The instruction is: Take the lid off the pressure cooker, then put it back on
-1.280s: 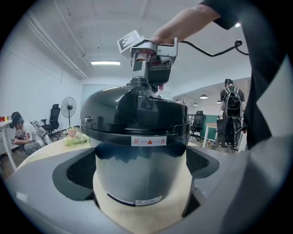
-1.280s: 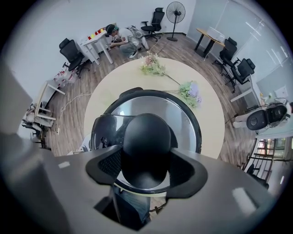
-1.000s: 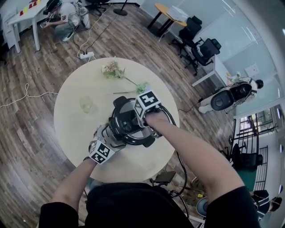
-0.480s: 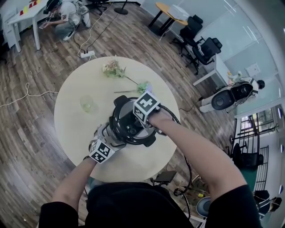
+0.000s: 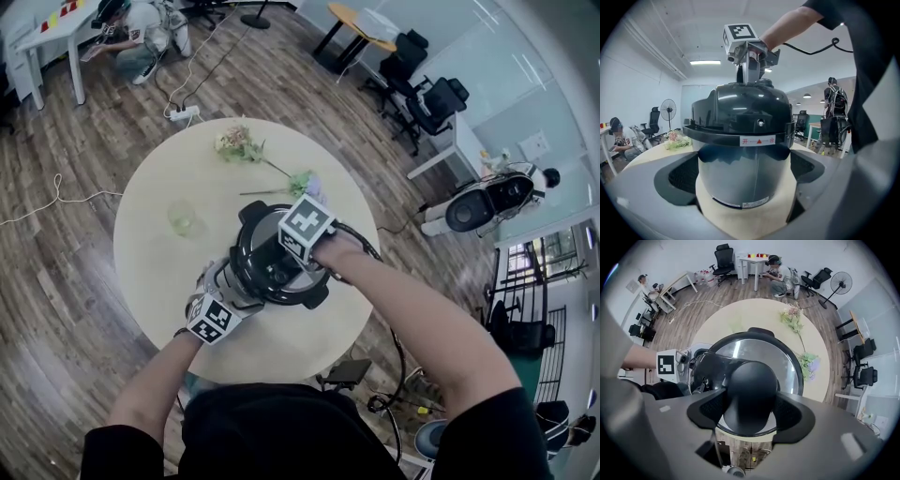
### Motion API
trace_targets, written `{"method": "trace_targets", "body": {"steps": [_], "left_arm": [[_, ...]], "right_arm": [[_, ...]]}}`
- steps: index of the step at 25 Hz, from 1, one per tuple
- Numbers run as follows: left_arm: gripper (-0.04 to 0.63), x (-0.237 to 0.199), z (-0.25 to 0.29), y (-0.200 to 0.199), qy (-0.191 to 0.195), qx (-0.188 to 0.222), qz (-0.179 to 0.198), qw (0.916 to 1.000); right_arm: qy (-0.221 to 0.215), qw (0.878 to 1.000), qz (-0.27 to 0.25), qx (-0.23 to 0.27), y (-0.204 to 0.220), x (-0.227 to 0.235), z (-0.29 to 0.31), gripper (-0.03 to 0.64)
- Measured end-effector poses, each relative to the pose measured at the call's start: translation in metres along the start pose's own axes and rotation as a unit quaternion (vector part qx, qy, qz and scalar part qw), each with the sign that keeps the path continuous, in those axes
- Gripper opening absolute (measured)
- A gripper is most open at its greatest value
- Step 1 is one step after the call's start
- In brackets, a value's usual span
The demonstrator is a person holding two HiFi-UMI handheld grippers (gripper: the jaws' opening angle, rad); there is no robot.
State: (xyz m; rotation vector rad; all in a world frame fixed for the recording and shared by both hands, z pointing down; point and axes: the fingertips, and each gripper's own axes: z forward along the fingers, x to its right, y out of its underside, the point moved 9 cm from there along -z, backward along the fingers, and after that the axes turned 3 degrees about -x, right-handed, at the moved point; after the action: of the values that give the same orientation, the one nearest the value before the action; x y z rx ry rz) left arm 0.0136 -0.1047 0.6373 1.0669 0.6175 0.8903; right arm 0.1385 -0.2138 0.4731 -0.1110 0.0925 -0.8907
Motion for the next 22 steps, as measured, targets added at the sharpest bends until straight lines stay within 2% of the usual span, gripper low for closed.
{"method": "trace_targets", "body": {"steps": [8, 13, 17, 19, 22], "left_arm": [[0.588, -0.005, -0.003, -0.005, 0.006, -0.012, -0.005, 0.9999], [0.522, -0.012, -0.023, -0.012, 0.019, -0.018, -0.007, 0.9996], [0.474, -0.022, -0.060, -0.030, 0.000, 0.006, -0.030, 0.9995], [0.418, -0.026, -0.081, -0.038, -0.018, 0.019, -0.055, 0.9981], [0.310, -0.032, -0.110, -0.059, -0.049, 0.044, -0.082, 0.9944]], "right_arm": [[-0.010, 1.000, 0.025, 0.012, 0.000, 0.004, -0.003, 0.308], [-0.064, 0.991, 0.102, 0.058, 0.017, 0.013, -0.006, 0.310], [-0.083, 0.985, 0.118, 0.097, 0.044, 0.019, -0.024, 0.308], [-0.106, 0.975, 0.139, 0.140, 0.064, 0.022, -0.033, 0.308], [-0.152, 0.944, 0.178, 0.230, 0.100, 0.017, -0.038, 0.302]]}}
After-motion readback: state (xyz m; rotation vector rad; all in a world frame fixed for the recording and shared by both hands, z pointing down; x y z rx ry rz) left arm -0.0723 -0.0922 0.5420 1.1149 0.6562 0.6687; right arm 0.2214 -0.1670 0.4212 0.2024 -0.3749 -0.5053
